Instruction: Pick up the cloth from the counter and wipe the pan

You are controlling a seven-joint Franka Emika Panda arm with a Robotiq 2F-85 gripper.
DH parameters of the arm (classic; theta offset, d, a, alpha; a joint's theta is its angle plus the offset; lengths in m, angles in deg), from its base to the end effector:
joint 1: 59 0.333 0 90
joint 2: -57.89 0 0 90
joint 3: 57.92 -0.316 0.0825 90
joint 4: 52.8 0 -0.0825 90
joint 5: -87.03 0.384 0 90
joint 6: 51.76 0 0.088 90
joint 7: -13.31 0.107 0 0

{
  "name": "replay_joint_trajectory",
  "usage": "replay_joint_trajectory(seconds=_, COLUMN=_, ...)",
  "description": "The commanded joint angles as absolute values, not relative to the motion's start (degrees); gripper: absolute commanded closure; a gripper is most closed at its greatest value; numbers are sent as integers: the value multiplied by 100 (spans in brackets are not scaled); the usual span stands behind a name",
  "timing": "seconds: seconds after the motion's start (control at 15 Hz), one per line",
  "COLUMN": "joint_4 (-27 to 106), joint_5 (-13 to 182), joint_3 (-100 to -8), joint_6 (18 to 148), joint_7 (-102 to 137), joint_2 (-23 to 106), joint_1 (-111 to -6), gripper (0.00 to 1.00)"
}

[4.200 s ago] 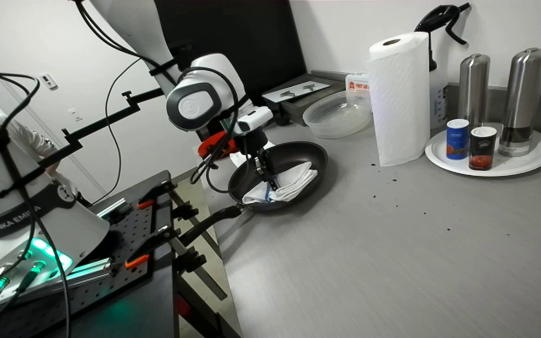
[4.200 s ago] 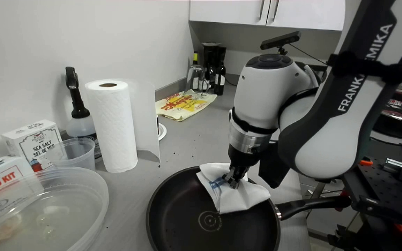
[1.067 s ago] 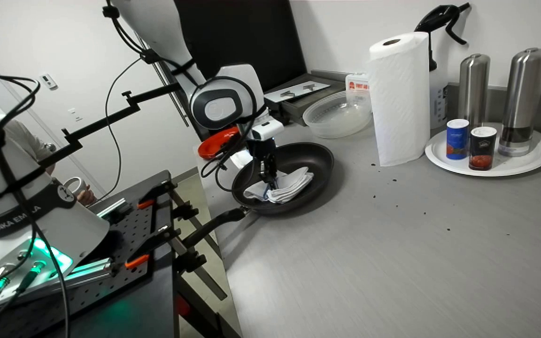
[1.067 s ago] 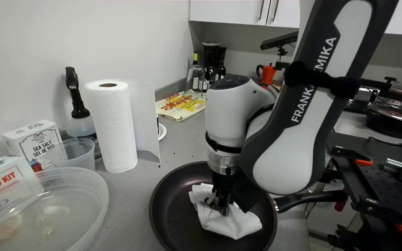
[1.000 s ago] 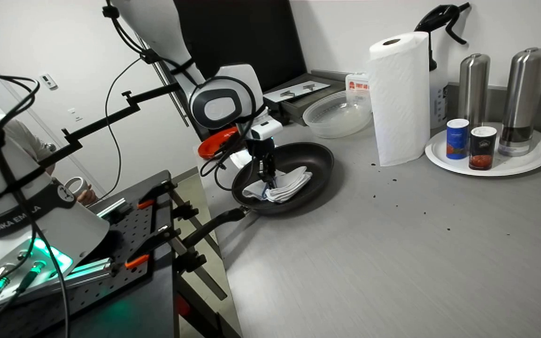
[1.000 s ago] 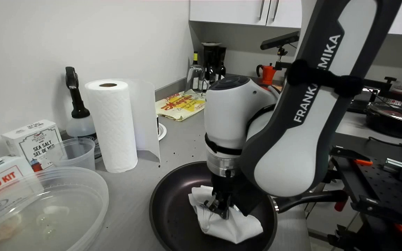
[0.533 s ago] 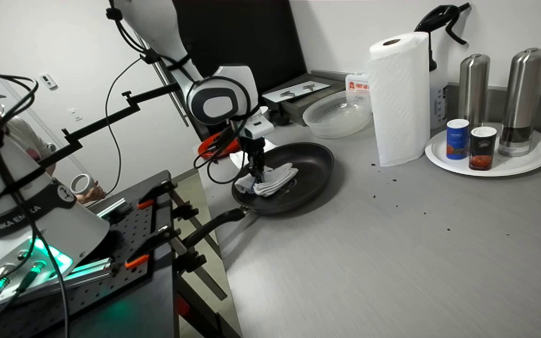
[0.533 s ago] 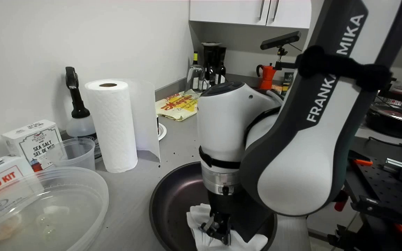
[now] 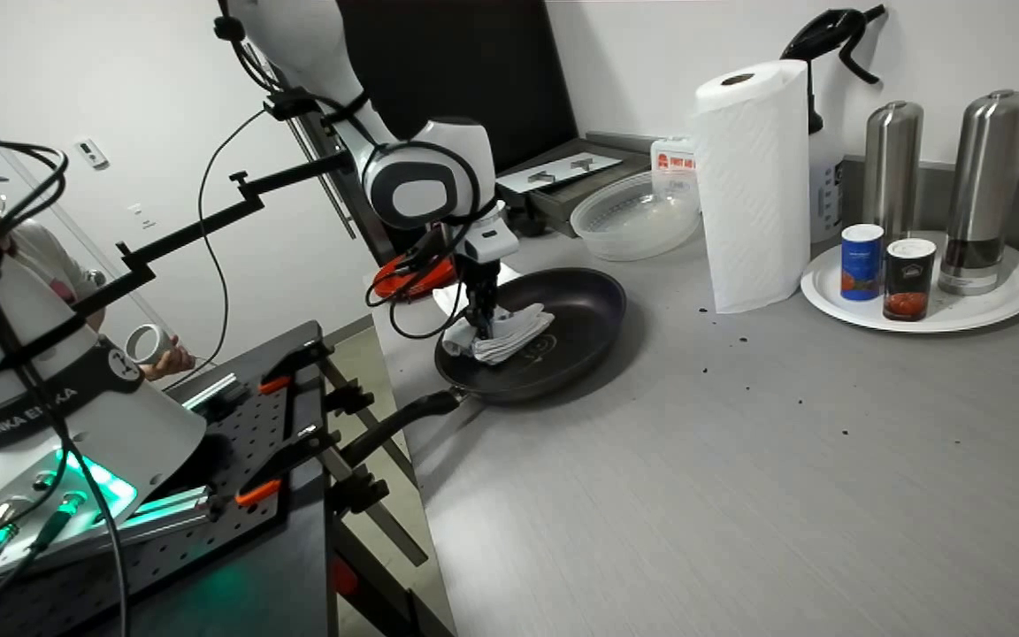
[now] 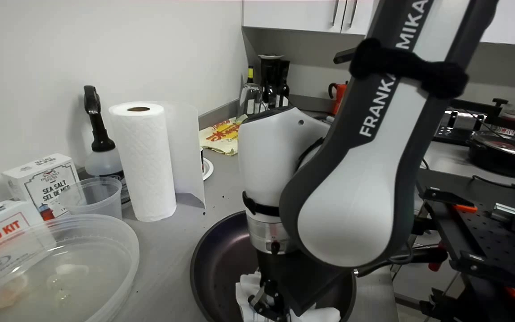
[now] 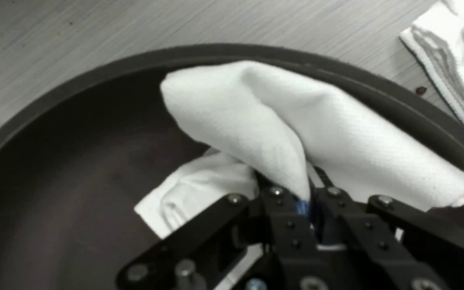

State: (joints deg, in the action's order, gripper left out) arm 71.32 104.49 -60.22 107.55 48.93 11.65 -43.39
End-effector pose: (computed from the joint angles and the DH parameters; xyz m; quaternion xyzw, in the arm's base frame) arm 0.4739 0.1427 0.0049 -0.9473 0.3006 0.1110 0.0052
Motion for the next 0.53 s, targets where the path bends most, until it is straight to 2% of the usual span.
replay_joint_trajectory(seconds=0.0, joint_4=6774, joint_5=10721, joint_3=-6326, joint_6=10462, joint_7=4846, joint_2=998, joint_1=-4628, gripper=97)
replay_joint_trajectory(seconds=0.47, joint_4=6343, joint_5=11155, joint_3=-6816, joint_6=9970, joint_7=4523, joint_2=1172, joint_1=-5273, gripper=97)
